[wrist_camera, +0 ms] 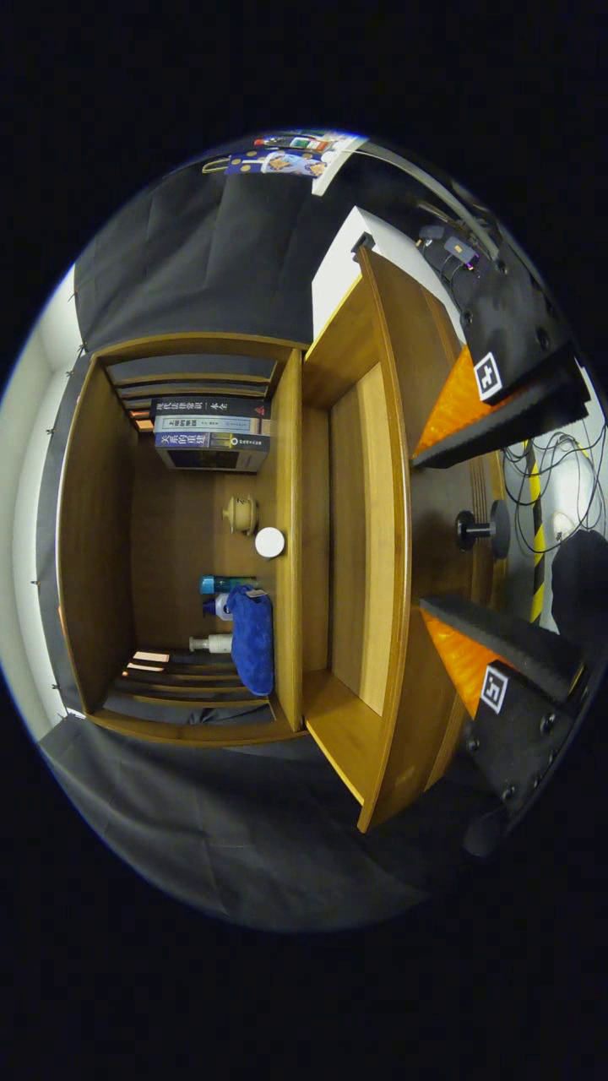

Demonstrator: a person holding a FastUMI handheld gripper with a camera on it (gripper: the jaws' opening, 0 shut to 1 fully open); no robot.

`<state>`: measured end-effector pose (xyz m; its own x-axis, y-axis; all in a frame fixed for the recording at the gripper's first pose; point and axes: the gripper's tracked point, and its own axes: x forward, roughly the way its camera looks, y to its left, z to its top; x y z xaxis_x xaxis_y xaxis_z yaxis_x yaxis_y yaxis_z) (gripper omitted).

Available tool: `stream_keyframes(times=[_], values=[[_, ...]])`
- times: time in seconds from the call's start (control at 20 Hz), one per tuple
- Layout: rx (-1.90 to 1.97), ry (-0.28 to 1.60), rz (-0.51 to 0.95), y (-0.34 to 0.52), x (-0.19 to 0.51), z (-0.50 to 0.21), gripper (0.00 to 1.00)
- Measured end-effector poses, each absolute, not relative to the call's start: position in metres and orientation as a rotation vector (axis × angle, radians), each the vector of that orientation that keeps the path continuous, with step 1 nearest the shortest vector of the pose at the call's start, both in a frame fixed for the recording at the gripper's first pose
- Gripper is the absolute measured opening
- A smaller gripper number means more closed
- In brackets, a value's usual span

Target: Pull open the drawer, take out the items inside it, and place them on the countertop above the cabinet.

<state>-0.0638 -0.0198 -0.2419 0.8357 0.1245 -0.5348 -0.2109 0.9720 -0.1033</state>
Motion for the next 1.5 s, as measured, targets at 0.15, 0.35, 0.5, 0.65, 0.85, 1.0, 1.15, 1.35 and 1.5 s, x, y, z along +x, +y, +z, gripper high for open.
stream_keyframes(times=[0.15, 0.35, 0.5, 0.65, 0.85, 1.0, 1.15, 1.35, 1.5], values=[[-0.127, 0.559, 0.177, -0.018, -0.062, -0.242, 0.97], [-0.166, 0.554, 0.168, -0.019, -0.049, -0.242, 0.98], [-0.156, 0.554, 0.158, -0.016, -0.033, -0.245, 0.98], [-0.130, 0.531, 0.157, -0.006, -0.008, -0.244, 0.99], [-0.142, 0.549, 0.158, 0.000, 0.020, -0.255, 0.98], [-0.147, 0.548, 0.156, 0.004, 0.041, -0.260, 0.98], [-0.141, 0.546, 0.151, 0.008, 0.061, -0.265, 0.98], [-0.123, 0.551, 0.140, 0.015, 0.088, -0.273, 0.98], [-0.124, 0.548, 0.137, 0.019, 0.108, -0.277, 0.98]])
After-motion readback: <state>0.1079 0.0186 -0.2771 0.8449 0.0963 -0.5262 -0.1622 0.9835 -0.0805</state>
